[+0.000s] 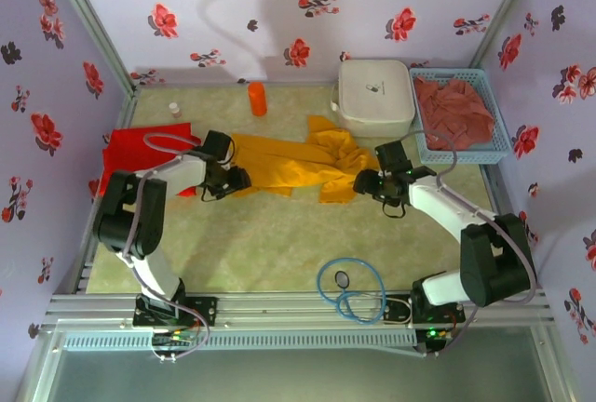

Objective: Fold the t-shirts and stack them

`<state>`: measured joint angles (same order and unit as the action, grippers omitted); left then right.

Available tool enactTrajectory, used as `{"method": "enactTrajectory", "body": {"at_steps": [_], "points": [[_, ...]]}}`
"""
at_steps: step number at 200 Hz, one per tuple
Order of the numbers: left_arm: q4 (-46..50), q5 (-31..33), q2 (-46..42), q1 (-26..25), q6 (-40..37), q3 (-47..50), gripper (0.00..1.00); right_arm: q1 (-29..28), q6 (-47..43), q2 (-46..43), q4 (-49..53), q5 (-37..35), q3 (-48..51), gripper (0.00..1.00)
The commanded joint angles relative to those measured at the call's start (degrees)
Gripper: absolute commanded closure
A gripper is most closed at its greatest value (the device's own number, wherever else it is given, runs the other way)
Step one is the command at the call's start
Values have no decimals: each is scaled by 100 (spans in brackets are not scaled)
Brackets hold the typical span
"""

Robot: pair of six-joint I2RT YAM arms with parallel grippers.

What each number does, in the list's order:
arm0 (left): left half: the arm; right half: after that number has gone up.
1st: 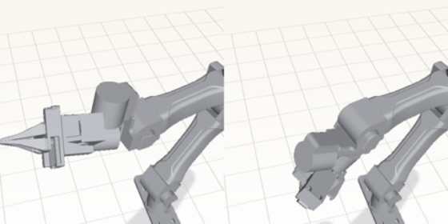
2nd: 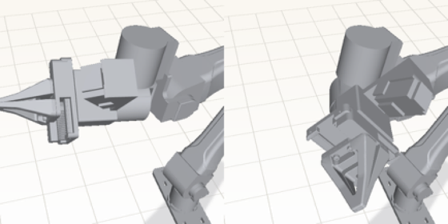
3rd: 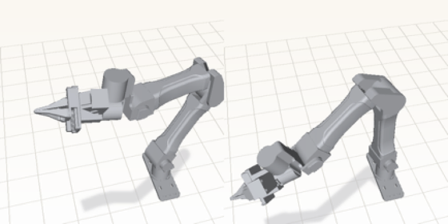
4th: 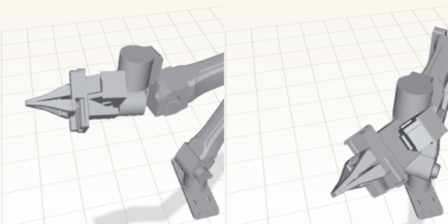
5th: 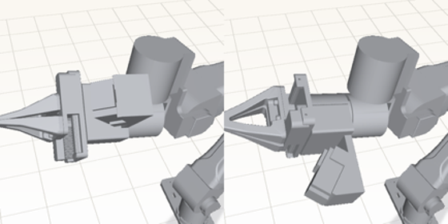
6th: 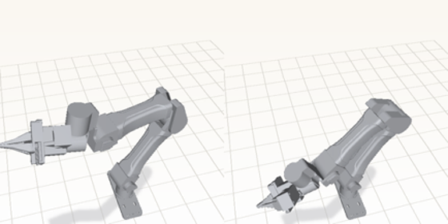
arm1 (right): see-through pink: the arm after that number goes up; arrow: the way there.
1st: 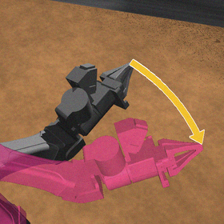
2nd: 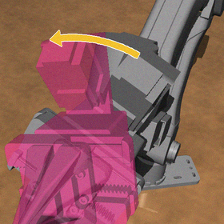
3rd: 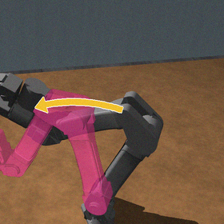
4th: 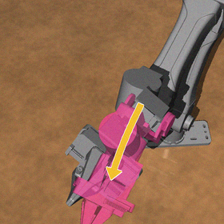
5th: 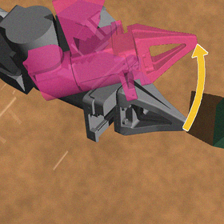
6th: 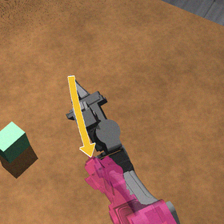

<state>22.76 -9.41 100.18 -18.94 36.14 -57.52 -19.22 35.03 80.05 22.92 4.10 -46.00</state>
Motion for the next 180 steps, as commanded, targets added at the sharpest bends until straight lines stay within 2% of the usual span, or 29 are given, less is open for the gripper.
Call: {"method": "enactTrajectory", "body": {"at_steps": [1,17,57,102,125,146,151,161,180], "points": [[-261,-75,201,-47,99,-145,50,-90,328,210,-485,334,45,30],[-290,-79,303,-78,102,-171,53,-226,352,411,-511,277,-73,30],[-296,-71,353,-127,103,-102,74,-570,387,981,-561,250,-452,32],[-217,-35,115,-143,47,-5,89,-1008,560,1632,-550,-95,-823,37],[-98,-40,-63,-154,24,-10,100,-1059,636,1955,-479,-259,-1019,47],[61,-43,-242,-157,-17,-13,100,-1108,658,2086,-413,-334,-1085,61],[126,-56,-288,-154,-38,-27,100,-1105,647,2081,-411,-339,-1071,70],[283,-76,-380,-157,-88,-68,100,-1117,638,2005,-349,-388,-1038,80],[700,-103,-641,-147,-212,-182,100,-1097,486,1686,-146,-612,-909,92]]}}
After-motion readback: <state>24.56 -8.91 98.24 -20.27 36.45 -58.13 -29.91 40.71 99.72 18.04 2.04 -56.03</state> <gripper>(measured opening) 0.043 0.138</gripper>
